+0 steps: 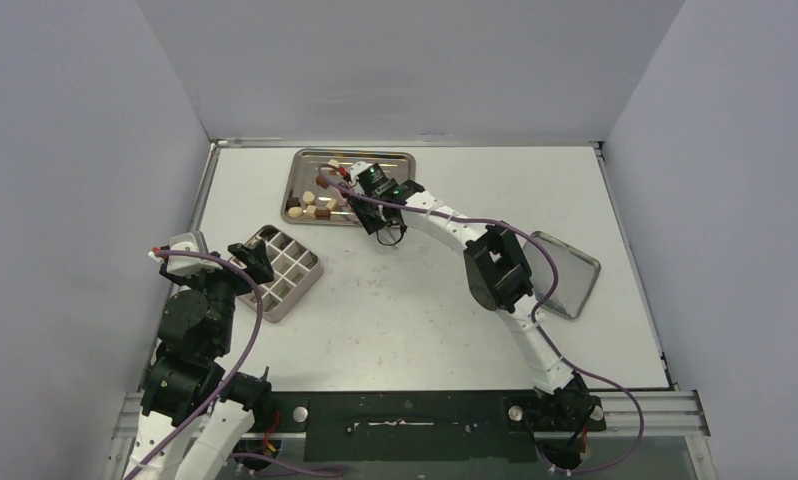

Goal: Pack the chocolate
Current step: Pick up the fake chocolate from the plate, then place the fake chocolate in the packing box, then adjust the clamp.

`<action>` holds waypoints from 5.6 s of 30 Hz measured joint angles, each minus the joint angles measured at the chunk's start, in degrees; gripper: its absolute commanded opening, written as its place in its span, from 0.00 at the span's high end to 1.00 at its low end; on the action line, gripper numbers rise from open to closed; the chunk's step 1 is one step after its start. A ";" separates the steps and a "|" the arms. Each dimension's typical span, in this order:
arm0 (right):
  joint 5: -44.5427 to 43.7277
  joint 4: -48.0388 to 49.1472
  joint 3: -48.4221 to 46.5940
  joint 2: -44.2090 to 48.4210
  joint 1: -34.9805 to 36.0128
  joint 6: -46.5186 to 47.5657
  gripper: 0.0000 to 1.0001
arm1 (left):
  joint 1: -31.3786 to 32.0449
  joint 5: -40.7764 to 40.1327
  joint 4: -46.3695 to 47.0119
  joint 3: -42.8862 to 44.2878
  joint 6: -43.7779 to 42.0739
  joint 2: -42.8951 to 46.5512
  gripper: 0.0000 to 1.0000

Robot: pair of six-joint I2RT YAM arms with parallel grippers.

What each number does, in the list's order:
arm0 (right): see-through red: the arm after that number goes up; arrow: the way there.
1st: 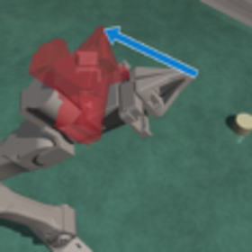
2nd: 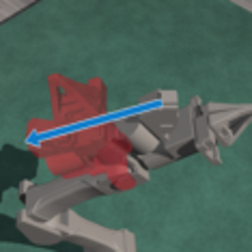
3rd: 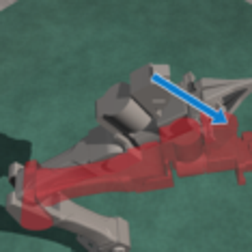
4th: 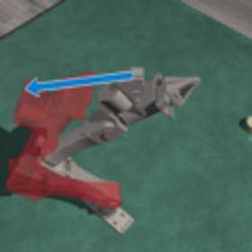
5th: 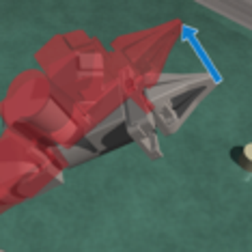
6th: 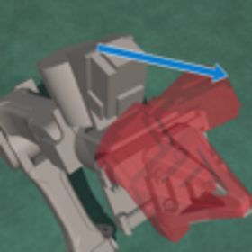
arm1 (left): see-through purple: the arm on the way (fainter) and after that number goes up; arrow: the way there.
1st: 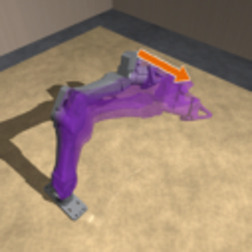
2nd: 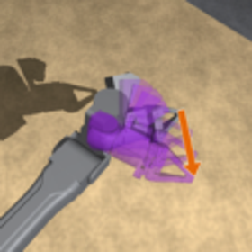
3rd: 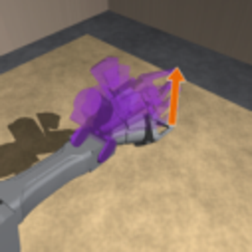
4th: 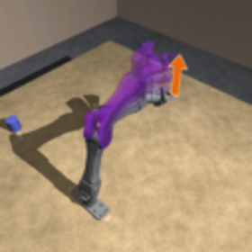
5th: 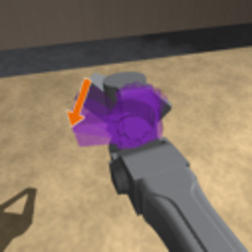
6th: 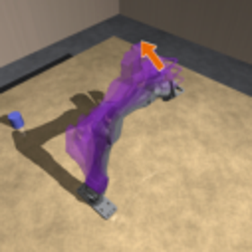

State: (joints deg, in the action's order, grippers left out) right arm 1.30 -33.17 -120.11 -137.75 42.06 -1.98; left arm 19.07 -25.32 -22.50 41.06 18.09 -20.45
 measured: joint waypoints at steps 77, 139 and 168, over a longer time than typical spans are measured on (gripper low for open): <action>8.90 14.62 16.48 12.74 15.39 -10.34 0.82 | -0.04 -4.98 -0.85 0.02 -0.26 1.66 0.09; 12.41 12.92 15.34 11.76 19.10 -10.71 0.69 | -0.07 -5.68 -0.90 0.04 0.11 1.86 0.12; 9.86 36.94 49.59 46.86 16.33 -11.82 0.69 | -0.04 16.55 8.24 -0.85 35.06 -13.86 0.15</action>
State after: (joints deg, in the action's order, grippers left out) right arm 11.16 3.77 -70.52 -90.89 58.39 -13.80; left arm 19.03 -8.78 -14.26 40.21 53.15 -34.30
